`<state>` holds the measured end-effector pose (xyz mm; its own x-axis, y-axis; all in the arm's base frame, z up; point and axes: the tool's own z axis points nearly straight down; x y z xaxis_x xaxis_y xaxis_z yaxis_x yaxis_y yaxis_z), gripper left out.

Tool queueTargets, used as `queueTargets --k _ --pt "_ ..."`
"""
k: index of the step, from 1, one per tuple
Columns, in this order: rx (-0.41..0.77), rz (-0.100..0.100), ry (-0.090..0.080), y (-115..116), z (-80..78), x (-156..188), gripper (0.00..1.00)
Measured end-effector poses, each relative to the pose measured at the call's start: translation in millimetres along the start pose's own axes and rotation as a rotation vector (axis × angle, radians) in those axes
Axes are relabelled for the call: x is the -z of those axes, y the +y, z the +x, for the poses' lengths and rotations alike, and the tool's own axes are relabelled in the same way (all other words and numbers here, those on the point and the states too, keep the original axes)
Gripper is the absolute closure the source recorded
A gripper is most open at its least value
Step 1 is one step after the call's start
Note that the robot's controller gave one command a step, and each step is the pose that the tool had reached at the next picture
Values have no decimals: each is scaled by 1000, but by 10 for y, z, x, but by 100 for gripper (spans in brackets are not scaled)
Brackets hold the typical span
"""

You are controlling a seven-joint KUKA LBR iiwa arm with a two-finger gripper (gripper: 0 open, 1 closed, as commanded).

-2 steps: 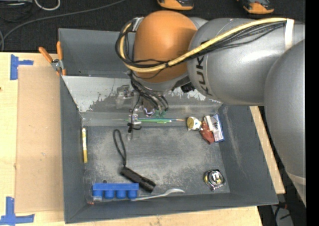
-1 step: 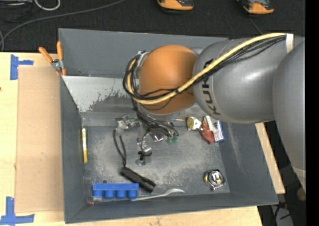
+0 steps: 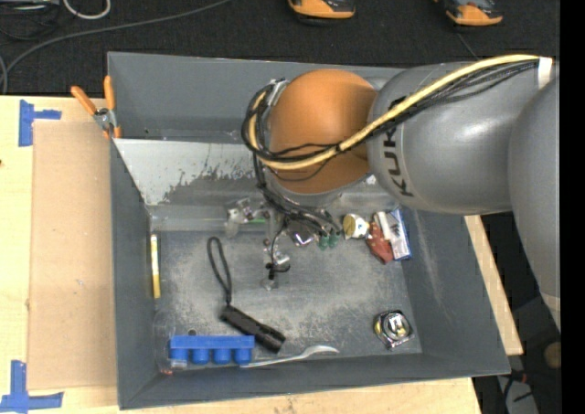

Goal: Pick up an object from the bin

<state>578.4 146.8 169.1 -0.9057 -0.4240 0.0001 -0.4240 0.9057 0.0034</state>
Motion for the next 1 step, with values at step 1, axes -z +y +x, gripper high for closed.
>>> queueTargets --k 1 --pt "163 2 -3 -37 -141 277 0"
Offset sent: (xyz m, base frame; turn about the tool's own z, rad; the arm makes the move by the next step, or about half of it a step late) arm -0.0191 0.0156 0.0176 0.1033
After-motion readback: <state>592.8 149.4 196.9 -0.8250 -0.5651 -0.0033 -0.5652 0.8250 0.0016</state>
